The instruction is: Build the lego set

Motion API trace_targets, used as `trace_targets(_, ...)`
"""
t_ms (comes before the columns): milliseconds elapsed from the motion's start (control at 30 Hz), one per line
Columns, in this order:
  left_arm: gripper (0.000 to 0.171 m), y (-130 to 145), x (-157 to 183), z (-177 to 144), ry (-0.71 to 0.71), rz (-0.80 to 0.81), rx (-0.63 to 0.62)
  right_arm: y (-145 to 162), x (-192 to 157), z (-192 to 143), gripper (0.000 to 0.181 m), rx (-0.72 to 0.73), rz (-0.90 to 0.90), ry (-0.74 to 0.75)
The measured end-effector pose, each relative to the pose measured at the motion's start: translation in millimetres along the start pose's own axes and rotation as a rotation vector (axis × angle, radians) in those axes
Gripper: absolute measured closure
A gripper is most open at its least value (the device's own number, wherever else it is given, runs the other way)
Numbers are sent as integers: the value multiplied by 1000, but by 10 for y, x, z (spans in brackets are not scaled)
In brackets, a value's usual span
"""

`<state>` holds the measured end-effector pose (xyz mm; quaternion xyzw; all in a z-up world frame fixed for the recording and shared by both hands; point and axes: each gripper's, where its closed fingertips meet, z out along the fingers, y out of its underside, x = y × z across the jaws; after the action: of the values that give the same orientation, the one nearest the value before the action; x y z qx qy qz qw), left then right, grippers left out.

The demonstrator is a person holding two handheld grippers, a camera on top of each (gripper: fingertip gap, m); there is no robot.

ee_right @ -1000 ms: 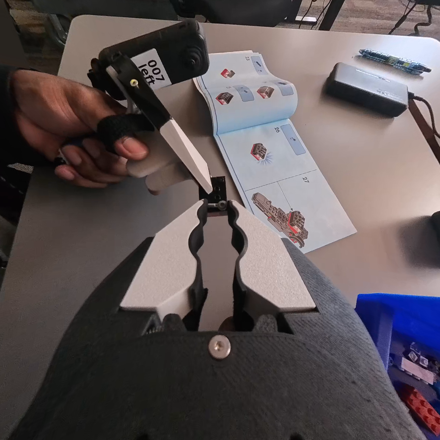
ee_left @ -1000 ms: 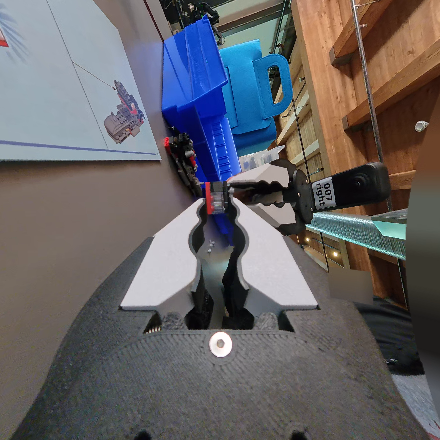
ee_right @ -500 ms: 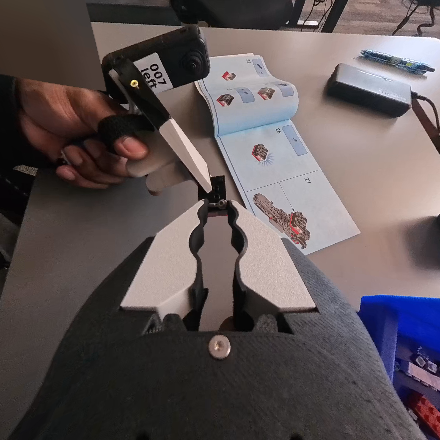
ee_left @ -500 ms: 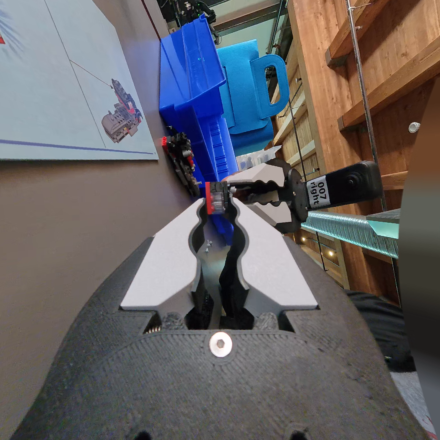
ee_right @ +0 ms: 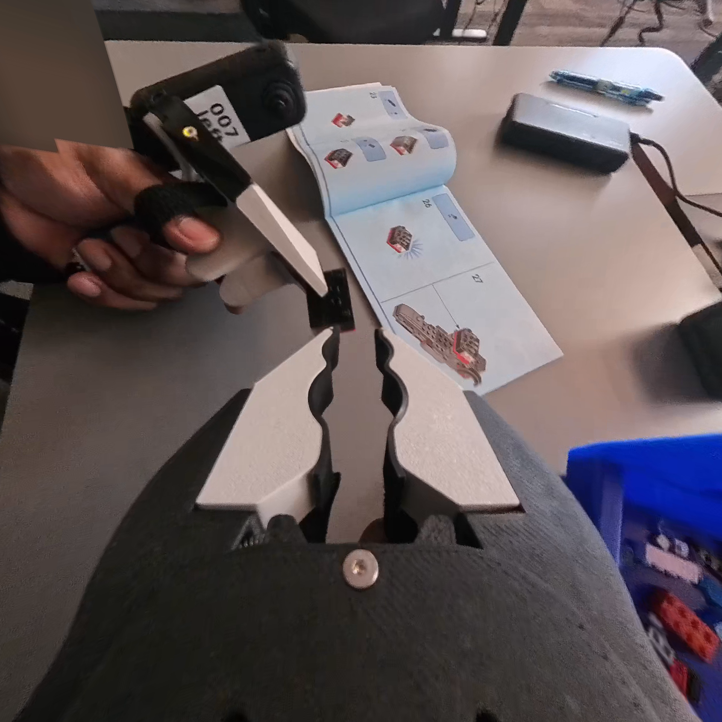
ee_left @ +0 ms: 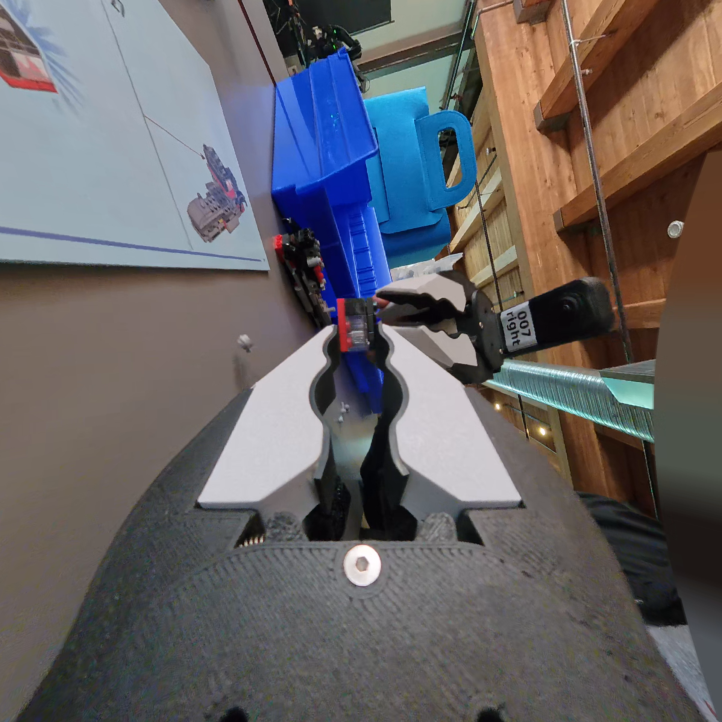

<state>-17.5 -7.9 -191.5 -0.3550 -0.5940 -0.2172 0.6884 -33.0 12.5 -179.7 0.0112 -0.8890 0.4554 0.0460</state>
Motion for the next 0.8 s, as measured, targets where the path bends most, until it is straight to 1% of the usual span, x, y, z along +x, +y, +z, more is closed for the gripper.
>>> trace_targets(100, 154, -64, -21, -35, -11, -8, 41, 111, 48, -116, 162, -17, 74, 47)
trace_targets(200, 154, -117, -39, -66, -18, -21, 71, 256, 6, -202, 162, -40, 133, 85)
trace_targets(300, 154, -206, -73, -125, -44, -13, 115, 388, -87, -228, 161, -61, 170, 104)
trace_targets(367, 154, -269, -93, -179, -58, -13, 147, 424, -144, -196, 162, -56, 198, 111)
trace_targets(500, 154, -360, -127, -262, -83, -7, 201, 376, -222, 94, 161, -44, 243, 100)
trace_targets(667, 154, -379, -142, -288, -95, -1, 220, 236, -120, 517, 162, -57, 221, 124)
trace_targets(800, 154, -386, -144, -292, -96, 2, 225, 237, -120, 737, 163, -103, 185, 106)
